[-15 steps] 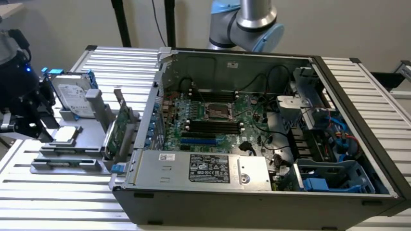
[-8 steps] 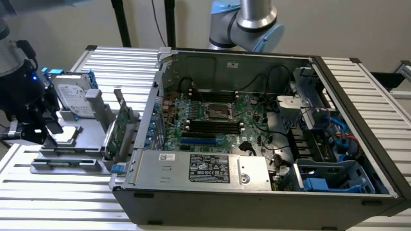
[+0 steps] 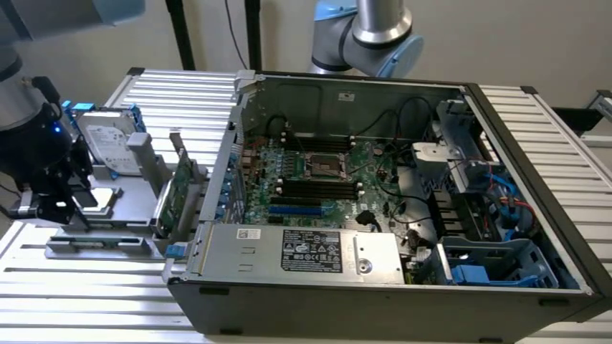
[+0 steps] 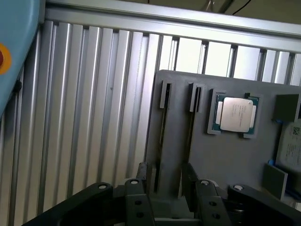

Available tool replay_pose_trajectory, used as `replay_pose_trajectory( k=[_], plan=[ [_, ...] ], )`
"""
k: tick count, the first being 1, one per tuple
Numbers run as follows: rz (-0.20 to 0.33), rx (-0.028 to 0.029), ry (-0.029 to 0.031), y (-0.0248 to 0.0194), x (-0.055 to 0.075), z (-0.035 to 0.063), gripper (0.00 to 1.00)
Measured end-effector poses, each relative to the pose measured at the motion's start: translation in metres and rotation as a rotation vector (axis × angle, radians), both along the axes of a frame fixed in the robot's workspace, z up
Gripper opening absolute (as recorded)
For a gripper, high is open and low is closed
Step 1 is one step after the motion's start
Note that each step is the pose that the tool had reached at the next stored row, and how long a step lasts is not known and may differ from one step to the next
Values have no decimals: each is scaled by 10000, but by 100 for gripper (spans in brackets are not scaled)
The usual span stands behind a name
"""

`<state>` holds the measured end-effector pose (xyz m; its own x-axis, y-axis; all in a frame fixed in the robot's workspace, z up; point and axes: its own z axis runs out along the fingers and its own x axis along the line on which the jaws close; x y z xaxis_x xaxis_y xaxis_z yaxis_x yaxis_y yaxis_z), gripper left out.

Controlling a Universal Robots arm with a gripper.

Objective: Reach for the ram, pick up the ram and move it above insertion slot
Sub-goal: 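Pick up the ram and move it above insertion slot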

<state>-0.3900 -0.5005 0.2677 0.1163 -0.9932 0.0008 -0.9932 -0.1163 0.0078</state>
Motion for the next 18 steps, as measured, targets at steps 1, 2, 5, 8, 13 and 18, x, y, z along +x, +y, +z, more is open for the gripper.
replay_pose_trajectory(
  k=[1,2,5,8,13,18],
  plan=[
    [-15,1,-1,-3,0,-18,42],
    [-29,0,0,-6,1,-36,42],
    [-83,0,0,-13,1,-90,42],
    [-174,0,0,-16,2,-145,42],
    [-349,0,1,-18,2,-236,42],
    [-534,0,0,-18,2,-326,42]
  ],
)
